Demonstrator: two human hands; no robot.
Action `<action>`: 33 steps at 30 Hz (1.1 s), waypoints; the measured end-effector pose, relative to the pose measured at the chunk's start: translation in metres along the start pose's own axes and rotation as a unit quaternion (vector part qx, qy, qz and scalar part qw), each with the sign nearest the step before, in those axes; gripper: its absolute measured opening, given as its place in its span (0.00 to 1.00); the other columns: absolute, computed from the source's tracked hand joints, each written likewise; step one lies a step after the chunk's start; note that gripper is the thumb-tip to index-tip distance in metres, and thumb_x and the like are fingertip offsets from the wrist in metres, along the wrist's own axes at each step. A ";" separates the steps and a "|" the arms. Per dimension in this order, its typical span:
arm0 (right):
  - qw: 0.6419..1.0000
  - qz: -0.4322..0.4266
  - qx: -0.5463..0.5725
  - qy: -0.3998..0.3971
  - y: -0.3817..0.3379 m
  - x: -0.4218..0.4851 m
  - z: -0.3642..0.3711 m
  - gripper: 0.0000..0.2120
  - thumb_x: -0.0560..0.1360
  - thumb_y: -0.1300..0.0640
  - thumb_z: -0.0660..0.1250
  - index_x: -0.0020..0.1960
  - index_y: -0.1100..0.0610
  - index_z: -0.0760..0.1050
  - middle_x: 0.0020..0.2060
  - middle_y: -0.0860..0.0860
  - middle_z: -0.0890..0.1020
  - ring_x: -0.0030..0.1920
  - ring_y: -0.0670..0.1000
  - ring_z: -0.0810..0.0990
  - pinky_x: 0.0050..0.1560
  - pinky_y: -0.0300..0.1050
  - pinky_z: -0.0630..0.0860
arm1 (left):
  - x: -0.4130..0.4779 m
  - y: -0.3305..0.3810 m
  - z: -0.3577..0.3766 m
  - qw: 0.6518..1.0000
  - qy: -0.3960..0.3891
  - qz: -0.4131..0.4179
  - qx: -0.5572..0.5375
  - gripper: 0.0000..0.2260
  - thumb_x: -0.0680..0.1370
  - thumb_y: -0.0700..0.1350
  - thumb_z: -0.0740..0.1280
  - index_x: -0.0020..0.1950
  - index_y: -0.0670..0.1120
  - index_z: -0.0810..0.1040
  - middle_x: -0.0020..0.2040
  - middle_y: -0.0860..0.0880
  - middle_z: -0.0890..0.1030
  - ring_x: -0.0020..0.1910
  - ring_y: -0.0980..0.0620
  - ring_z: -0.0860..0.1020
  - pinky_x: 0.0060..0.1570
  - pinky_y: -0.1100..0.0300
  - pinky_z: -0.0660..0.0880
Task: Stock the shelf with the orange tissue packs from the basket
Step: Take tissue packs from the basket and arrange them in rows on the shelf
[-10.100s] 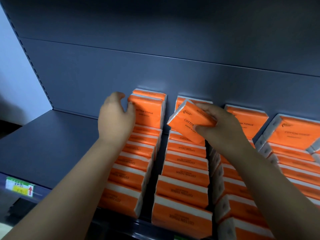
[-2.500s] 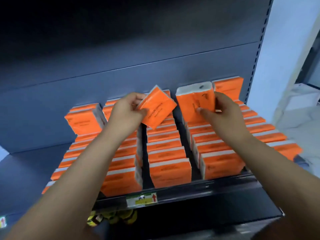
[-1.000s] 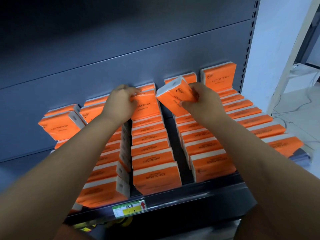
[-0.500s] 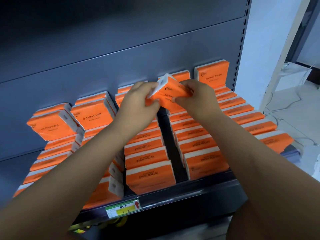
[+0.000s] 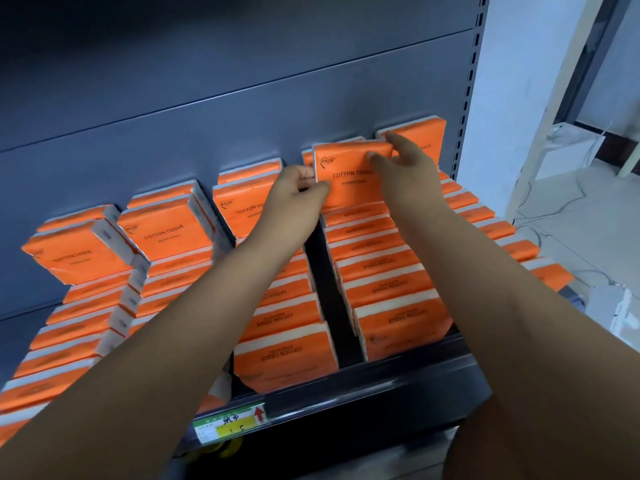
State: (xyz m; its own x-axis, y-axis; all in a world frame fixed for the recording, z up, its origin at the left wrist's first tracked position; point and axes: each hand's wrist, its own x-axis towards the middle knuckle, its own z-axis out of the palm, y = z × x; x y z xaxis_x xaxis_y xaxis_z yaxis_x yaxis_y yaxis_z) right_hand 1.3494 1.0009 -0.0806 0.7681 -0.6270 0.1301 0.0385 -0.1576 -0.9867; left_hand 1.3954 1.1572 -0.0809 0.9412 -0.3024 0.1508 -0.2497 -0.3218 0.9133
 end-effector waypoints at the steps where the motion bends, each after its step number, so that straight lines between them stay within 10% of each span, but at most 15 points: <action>1: 1.000 0.004 0.000 -0.007 0.001 0.001 0.000 0.26 0.80 0.46 0.64 0.78 0.43 0.68 0.65 0.45 0.80 0.65 0.51 0.79 0.69 0.55 0.75 | 0.003 -0.001 0.003 1.000 0.005 -0.021 -0.021 0.15 0.82 0.55 0.63 0.61 0.47 0.80 0.58 0.47 0.83 0.55 0.53 0.81 0.60 0.57 0.76; 3: 0.999 0.019 0.018 -0.019 0.002 0.002 -0.001 0.27 0.81 0.48 0.61 0.80 0.45 0.64 0.69 0.45 0.76 0.67 0.52 0.77 0.67 0.52 0.75 | 0.004 0.002 0.007 0.993 0.011 -0.062 -0.095 0.19 0.85 0.56 0.56 0.61 0.45 0.80 0.59 0.47 0.83 0.59 0.50 0.80 0.68 0.52 0.72; 7: 0.997 0.043 0.029 -0.061 0.002 0.004 0.000 0.21 0.83 0.60 0.58 0.75 0.51 0.69 0.48 0.44 0.79 0.46 0.46 0.78 0.41 0.38 0.73 | 0.010 0.001 0.011 0.988 -0.009 -0.075 -0.134 0.24 0.88 0.58 0.48 0.65 0.48 0.79 0.59 0.52 0.84 0.62 0.55 0.80 0.66 0.58 0.73; 13: 0.995 0.064 0.010 -0.082 0.002 0.005 0.001 0.14 0.80 0.62 0.58 0.62 0.51 0.76 0.45 0.49 0.82 0.42 0.49 0.79 0.42 0.44 0.76 | 0.017 -0.011 0.012 0.995 -0.004 -0.068 -0.078 0.24 0.86 0.64 0.49 0.46 0.56 0.80 0.40 0.61 0.84 0.44 0.63 0.82 0.57 0.56 0.75; 18: 0.994 0.059 -0.016 -0.091 0.003 0.004 0.000 0.10 0.79 0.61 0.61 0.56 0.49 0.75 0.47 0.50 0.82 0.45 0.51 0.80 0.54 0.53 0.80 | 0.018 -0.017 0.014 0.995 0.004 -0.080 -0.064 0.12 0.84 0.61 0.59 0.54 0.57 0.78 0.55 0.55 0.82 0.57 0.54 0.80 0.67 0.49 0.74; 23: 0.994 0.065 -0.038 -0.080 -0.001 0.000 -0.002 0.04 0.79 0.58 0.63 0.51 0.49 0.74 0.45 0.50 0.81 0.50 0.55 0.82 0.59 0.58 0.80 | 0.022 -0.012 0.015 0.991 -0.005 -0.107 -0.077 0.08 0.83 0.51 0.61 0.50 0.53 0.78 0.46 0.56 0.79 0.47 0.55 0.77 0.55 0.55 0.75; 27: 0.993 0.067 -0.049 -0.080 -0.004 -0.005 0.000 0.11 0.78 0.56 0.64 0.59 0.55 0.76 0.55 0.57 0.84 0.55 0.59 0.82 0.59 0.60 0.80 | 0.017 -0.014 0.017 0.991 -0.003 -0.117 -0.070 0.05 0.80 0.57 0.64 0.52 0.59 0.78 0.53 0.60 0.80 0.56 0.57 0.79 0.64 0.54 0.74; 33: 0.992 0.079 -0.057 -0.075 -0.009 -0.006 0.000 0.12 0.77 0.55 0.64 0.58 0.57 0.77 0.46 0.54 0.82 0.48 0.57 0.82 0.50 0.51 0.79 | 0.005 -0.011 0.019 0.995 0.003 -0.092 -0.042 0.06 0.85 0.54 0.62 0.49 0.58 0.74 0.48 0.61 0.78 0.49 0.62 0.78 0.47 0.64 0.71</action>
State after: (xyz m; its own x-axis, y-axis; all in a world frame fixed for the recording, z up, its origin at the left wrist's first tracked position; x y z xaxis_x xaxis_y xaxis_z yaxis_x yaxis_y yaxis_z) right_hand 1.3442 1.0057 -0.0724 0.8460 -0.5308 -0.0502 -0.1563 -0.1569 -0.9752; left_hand 1.3983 1.1419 -0.0978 0.9705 -0.2402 -0.0192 -0.0540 -0.2946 0.9541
